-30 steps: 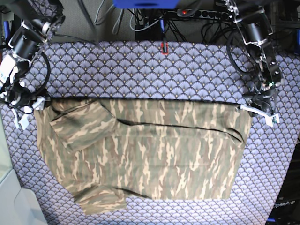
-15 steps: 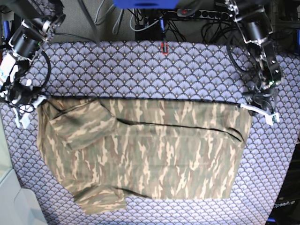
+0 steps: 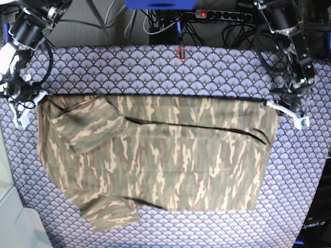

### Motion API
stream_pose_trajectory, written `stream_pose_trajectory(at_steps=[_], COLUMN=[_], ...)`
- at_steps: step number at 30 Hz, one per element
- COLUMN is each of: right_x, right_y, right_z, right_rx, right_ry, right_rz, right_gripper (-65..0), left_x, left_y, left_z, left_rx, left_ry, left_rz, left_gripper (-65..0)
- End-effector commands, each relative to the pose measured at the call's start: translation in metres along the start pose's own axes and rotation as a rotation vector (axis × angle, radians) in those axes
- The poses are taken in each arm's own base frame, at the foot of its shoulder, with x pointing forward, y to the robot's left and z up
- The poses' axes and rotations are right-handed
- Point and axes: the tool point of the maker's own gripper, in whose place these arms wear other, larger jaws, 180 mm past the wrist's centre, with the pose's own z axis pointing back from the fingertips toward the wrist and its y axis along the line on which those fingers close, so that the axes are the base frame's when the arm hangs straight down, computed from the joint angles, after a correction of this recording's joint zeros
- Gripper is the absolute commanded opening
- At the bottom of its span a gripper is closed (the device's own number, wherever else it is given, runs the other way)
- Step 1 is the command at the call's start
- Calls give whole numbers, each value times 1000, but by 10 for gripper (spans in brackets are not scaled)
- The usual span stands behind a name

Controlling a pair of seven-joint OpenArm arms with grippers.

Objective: Fold the T-shirt properly
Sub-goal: 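Drag the folded shirt edge toward the robot with both grippers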

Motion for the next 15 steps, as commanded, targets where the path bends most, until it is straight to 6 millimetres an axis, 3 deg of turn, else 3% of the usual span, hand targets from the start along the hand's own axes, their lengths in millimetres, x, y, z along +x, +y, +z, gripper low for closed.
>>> stream_pose_trajectory(at_steps=[1,15], right_x=[-3,-85], right_y=[-10,-21], right_z=[7,7], right_rx=[-29,-47], right_ry=[17,128], right_rz=[12,-33], right_gripper=[-650,-650], left_x=[19,-15], left_y=[5,16], left_z=[7,35], left_rx=[15,39], left_ry=[-56,-16], left_rz=[-21,-85], left_gripper=[-645,-645])
